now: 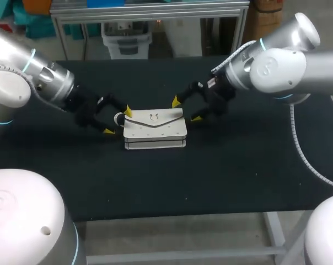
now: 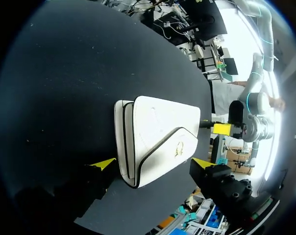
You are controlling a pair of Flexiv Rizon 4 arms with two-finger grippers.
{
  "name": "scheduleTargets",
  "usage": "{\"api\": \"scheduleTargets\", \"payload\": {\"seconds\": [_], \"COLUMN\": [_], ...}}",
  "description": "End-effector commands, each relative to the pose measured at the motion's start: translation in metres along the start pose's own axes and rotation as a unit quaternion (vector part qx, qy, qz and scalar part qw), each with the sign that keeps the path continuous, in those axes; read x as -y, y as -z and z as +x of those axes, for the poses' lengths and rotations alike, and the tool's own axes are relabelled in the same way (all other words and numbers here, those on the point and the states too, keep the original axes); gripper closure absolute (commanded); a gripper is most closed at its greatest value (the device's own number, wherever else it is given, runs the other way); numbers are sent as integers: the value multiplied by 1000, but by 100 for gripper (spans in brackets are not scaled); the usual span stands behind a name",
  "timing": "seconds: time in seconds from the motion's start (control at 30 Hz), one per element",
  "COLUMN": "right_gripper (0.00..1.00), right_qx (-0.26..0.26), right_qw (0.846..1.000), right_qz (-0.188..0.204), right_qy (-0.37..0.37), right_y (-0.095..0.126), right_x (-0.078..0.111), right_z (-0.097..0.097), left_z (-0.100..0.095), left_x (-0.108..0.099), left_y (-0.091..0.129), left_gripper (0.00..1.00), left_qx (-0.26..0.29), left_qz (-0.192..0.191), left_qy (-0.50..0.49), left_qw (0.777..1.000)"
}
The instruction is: Pick up the bag, open it, inspect its contents, close it, and place it on the opposite side
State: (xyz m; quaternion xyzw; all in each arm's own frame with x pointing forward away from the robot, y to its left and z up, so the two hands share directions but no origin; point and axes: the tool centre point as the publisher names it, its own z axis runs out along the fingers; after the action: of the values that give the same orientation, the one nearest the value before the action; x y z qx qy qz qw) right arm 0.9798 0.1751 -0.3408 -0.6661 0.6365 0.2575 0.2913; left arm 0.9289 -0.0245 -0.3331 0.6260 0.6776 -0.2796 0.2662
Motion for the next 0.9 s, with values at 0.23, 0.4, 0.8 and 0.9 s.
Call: {"api": "scheduleTargets", "payload": {"seconds": [0.23,0.4,0.8,0.9], "right_gripper": [0,0,0,0], "right_qx": [-46,-63,-124,-161], "right_qw": [998,988,961,944], "right_qz": [4,10,32,33], "right_qy": [-53,-140,-245,-286], "right_y": [29,45,80,90], "right_x": [1,5,6,7], "right_z": [10,18,19,19], "left_z": [-8,-9,-13,-10], "left_x": [-5,-18,-33,-42], "left_y": [4,19,47,53], "left_gripper": [0,0,0,0], "left_qx": [-20,-24,-149,-194], "left_qz": [-13,-32,10,21], "left_qy": [43,174,277,311], "left_qw": [999,984,949,930]}}
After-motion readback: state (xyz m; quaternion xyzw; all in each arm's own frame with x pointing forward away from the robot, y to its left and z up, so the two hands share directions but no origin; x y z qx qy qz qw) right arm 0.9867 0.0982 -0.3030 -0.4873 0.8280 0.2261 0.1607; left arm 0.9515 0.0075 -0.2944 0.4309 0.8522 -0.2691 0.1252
